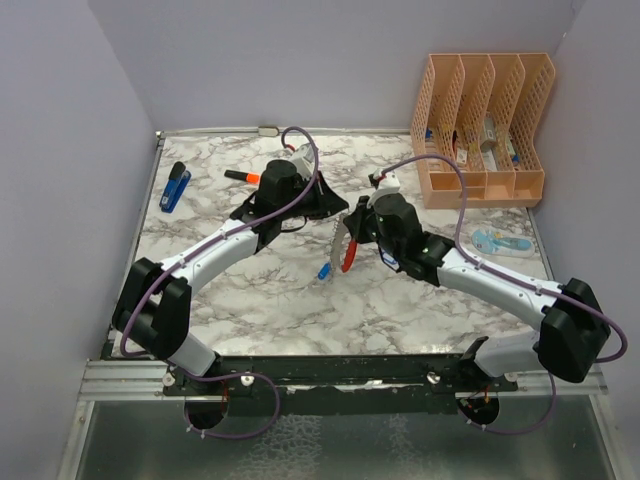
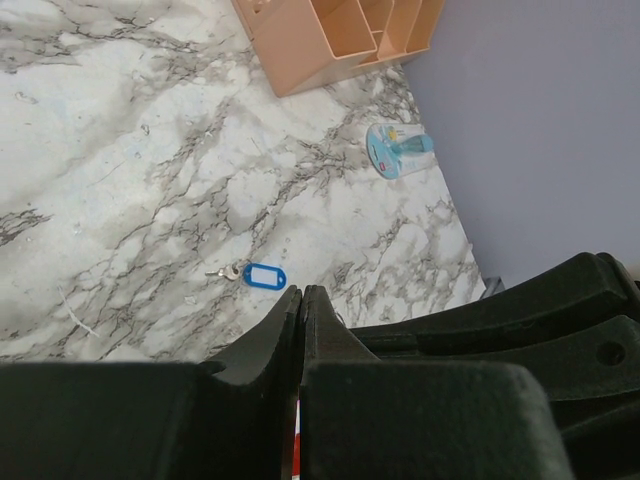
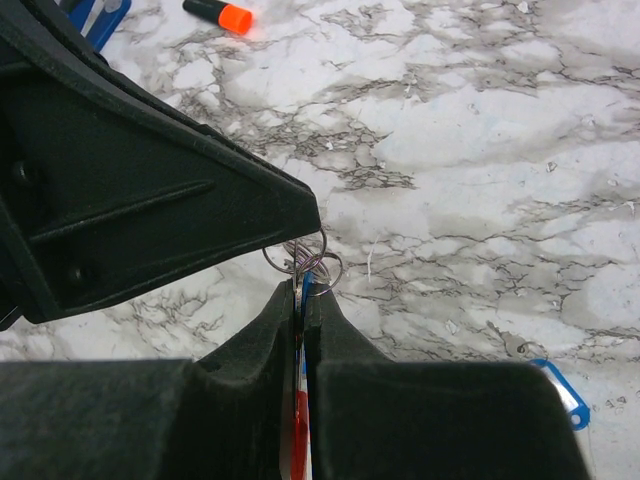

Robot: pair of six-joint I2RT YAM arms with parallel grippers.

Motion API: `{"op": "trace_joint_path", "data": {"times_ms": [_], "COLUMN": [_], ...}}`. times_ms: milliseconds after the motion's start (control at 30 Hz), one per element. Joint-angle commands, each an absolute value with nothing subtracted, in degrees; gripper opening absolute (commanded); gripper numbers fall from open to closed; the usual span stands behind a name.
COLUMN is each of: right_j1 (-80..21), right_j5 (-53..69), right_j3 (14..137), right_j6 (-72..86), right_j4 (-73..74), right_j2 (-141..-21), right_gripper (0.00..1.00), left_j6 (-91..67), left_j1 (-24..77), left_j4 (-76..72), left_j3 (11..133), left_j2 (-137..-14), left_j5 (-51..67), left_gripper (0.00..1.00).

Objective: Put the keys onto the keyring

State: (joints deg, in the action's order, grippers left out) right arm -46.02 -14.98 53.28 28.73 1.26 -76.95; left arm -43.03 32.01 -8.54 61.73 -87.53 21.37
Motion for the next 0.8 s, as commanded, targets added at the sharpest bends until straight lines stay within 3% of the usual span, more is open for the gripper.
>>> {"op": "trace_joint_path", "data": {"times_ms": [0, 267, 767], "right_j1": [-46.65, -46.67, -46.67], "right_j5": [-9.99, -4.90, -6.17], "right_j3": [56.67, 58.91, 59.97], "right_j6": [29.92, 30.98, 38.31], "right_j4": [-3.06, -1.27, 0.92], "right_j2": [-77.81, -80.15, -78.63], "right_gripper": [0.01, 0.01, 0.01], "left_j6": [-44.75, -44.76, -44.32], "left_j1": [32.43, 32.52, 32.95], "left_j4": [-10.38, -12.93, -18.65], "left_j3": [59.97, 59.69, 55.48], "left_j2": [-86.66, -87.39, -83.49], "left_j5": [17.44, 15.25, 10.28], "left_gripper": [0.00, 0.00, 0.00]}}
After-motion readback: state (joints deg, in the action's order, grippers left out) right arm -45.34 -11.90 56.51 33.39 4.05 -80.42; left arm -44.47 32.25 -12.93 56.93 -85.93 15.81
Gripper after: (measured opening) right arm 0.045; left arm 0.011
